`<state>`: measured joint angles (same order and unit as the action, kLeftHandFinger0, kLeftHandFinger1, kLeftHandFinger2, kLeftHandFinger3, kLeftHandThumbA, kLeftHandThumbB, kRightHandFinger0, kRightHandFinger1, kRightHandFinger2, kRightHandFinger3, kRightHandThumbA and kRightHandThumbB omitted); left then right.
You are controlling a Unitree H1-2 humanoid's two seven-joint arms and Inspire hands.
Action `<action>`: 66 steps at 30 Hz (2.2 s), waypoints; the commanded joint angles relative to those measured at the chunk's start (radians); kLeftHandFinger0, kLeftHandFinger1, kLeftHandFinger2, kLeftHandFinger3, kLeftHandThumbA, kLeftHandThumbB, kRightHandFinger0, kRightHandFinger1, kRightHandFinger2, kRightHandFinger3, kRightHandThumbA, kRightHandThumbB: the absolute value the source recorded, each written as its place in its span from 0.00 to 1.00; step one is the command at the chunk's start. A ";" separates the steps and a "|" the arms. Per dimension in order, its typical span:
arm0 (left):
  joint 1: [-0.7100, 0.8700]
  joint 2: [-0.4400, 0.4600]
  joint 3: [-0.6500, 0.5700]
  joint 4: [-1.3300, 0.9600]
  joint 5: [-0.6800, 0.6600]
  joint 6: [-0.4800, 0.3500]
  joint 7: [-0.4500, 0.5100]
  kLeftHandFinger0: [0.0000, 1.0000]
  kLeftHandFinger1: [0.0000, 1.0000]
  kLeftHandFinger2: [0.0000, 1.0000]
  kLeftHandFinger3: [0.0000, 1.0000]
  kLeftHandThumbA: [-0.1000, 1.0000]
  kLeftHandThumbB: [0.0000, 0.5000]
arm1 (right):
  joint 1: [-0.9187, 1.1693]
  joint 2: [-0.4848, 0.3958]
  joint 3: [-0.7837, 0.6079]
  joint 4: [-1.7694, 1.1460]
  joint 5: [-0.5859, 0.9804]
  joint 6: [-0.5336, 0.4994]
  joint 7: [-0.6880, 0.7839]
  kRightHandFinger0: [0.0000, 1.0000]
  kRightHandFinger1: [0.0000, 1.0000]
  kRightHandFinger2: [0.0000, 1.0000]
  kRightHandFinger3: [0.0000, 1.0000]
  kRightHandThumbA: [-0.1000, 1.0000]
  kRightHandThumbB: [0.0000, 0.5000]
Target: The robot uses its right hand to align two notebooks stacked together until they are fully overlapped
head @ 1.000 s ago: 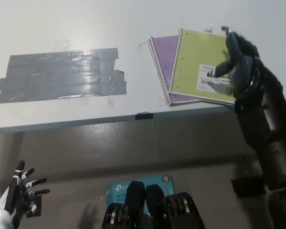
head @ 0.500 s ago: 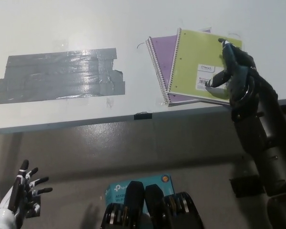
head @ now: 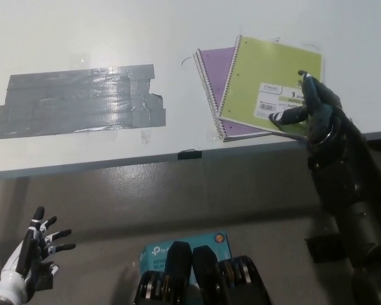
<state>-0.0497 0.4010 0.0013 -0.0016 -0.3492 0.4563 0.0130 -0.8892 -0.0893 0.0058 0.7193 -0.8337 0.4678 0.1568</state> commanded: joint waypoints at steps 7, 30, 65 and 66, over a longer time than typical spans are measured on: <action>-0.032 0.002 -0.020 -0.032 -0.002 0.014 -0.003 0.67 0.72 0.84 1.00 1.00 0.40 | -0.006 0.037 -0.009 0.028 0.060 0.002 -0.080 1.00 1.00 1.00 1.00 1.00 0.68; -0.036 -0.013 -0.021 -0.032 0.009 0.014 -0.024 0.70 0.78 0.86 1.00 1.00 0.57 | 0.082 -0.158 0.463 0.025 -0.002 -0.027 -0.016 1.00 1.00 1.00 1.00 1.00 0.78; -0.052 -0.026 -0.042 -0.030 0.056 0.014 -0.063 0.64 0.74 0.86 1.00 1.00 0.64 | 0.098 -0.160 0.392 0.010 -0.024 0.002 -0.032 1.00 1.00 1.00 1.00 1.00 0.74; -0.052 -0.027 -0.040 -0.031 0.058 0.014 -0.070 0.63 0.74 0.87 1.00 1.00 0.64 | 0.084 -0.147 0.363 0.017 -0.066 0.002 -0.048 1.00 1.00 1.00 1.00 1.00 0.76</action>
<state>-0.0892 0.3660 -0.0473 -0.0020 -0.3105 0.4563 -0.0320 -0.7991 -0.2353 0.4182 0.6879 -0.8339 0.4237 0.0793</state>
